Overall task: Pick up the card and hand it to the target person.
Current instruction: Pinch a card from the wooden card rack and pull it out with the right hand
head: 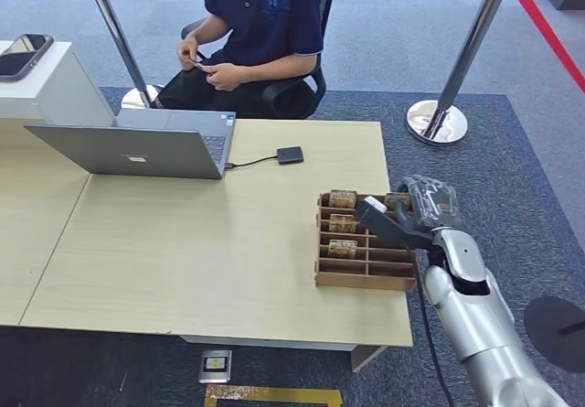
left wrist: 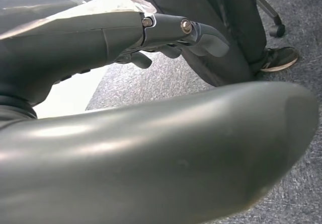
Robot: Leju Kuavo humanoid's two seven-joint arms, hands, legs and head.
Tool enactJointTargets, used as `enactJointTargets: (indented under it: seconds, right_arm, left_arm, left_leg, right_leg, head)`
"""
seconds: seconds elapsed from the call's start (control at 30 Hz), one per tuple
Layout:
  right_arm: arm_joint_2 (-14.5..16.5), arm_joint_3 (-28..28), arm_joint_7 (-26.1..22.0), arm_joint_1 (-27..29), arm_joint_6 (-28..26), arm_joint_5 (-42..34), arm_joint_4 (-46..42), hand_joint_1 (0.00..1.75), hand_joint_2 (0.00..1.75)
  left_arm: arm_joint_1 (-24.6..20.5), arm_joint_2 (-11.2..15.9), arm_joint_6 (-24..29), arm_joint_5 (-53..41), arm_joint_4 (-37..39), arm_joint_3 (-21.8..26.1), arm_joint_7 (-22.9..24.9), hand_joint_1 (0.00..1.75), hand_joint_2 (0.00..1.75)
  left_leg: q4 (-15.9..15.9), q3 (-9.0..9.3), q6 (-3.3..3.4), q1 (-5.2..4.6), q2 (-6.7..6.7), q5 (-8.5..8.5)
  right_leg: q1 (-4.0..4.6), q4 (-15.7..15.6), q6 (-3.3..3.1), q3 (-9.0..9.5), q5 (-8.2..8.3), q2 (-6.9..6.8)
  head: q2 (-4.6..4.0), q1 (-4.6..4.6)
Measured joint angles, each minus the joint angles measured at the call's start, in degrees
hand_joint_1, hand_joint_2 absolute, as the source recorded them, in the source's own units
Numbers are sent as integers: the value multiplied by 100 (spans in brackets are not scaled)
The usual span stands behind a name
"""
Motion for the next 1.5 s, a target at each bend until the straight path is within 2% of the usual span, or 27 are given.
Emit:
enactJointTargets:
  seconds: [0.23, 0.67, 1.17, 1.4, 1.5]
  right_arm:
    - [-10, -5, -56, 6, -1, -19, -21, 92, 175]
    - [-19, -4, -108, 4, 32, -58, -52, 125, 175]
    - [-36, -4, -129, 4, 44, -87, -139, 132, 175]
    - [-46, -3, -168, 32, 49, -120, -180, 166, 175]
    - [-57, -2, -178, 49, 43, -133, -240, 166, 175]
  left_arm:
    - [0, 1, -1, -11, 0, 0, -7, 0, 0]
    - [0, 1, -1, -16, 0, 0, -9, 0, 0]
    - [1, 2, -5, -35, 2, 0, -42, 0, 0]
    - [1, 1, -8, -43, 2, 0, -44, 0, 0]
    - [1, 0, -8, -40, 2, 0, -44, 0, 0]
  left_leg:
    - [0, 0, 0, 0, 0, 0]
    - [0, 0, 0, 0, 0, 0]
    - [0, 1, 0, 0, 0, 0]
    - [1, 1, 0, 0, 0, 1]
    - [1, 1, 0, 0, 0, 0]
  right_leg:
    - [0, 0, 0, 0, 0, 0]
    - [0, 0, 0, 0, 0, 0]
    - [0, 0, 0, 1, 0, 0]
    - [0, 0, 0, 1, 1, 0]
    - [0, 0, 0, 0, 1, 0]
  head:
    - [0, 0]
    - [0, 1]
    - [0, 1]
    - [0, 1]
    - [0, 1]
